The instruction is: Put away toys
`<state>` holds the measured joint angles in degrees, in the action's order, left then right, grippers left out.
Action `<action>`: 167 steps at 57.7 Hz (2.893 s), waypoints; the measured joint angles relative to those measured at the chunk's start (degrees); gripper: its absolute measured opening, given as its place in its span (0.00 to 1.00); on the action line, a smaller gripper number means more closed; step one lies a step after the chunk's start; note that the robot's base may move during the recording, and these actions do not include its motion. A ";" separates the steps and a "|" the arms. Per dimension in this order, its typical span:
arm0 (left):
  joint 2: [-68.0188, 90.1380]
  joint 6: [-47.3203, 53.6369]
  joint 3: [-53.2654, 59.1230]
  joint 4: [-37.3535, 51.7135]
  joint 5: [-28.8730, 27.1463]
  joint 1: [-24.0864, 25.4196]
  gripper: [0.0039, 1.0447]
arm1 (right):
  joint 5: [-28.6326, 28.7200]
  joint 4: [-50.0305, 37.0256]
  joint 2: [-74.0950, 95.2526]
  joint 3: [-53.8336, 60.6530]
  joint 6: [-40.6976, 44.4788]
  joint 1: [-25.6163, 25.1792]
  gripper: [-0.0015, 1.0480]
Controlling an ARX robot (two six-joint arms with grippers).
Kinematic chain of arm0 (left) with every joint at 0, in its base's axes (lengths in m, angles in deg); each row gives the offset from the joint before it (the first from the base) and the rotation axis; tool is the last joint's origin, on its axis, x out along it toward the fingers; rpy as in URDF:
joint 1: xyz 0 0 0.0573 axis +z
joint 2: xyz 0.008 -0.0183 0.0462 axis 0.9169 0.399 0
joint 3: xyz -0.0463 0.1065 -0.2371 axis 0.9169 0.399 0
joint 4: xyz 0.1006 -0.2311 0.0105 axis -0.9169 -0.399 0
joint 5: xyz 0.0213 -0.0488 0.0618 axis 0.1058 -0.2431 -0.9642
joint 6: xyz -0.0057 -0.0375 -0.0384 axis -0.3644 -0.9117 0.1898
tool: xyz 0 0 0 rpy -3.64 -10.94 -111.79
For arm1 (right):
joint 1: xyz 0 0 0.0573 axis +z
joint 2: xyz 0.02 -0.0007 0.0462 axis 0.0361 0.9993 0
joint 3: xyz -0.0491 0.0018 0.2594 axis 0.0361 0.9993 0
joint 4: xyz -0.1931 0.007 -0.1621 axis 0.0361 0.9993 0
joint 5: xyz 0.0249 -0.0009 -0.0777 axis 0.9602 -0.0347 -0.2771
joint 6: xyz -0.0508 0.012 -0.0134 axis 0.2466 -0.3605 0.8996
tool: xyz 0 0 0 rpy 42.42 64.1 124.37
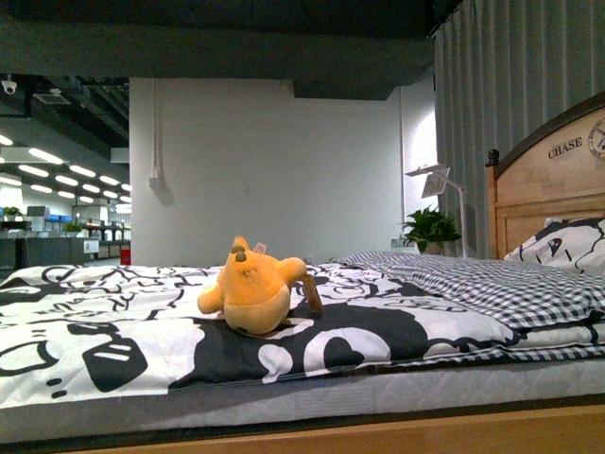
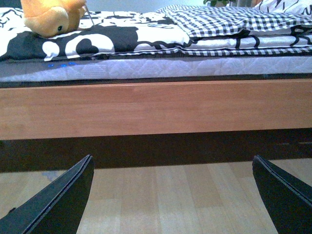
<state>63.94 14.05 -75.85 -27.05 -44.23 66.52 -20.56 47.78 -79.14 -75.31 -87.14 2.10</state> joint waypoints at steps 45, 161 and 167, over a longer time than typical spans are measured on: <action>0.02 0.00 0.00 0.00 0.04 0.00 0.94 | 0.00 0.00 0.02 0.00 0.00 0.00 0.94; -0.02 0.00 0.00 0.00 -0.02 0.00 0.94 | 0.20 0.02 0.00 0.00 0.00 0.00 0.94; -0.02 0.00 0.00 0.00 -0.04 0.00 0.94 | -14.14 4.28 2.97 -1.20 -3.48 4.50 0.94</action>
<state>63.92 14.05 -75.85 -27.05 -44.27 66.52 -34.70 52.06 -76.17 -76.51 -90.62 6.60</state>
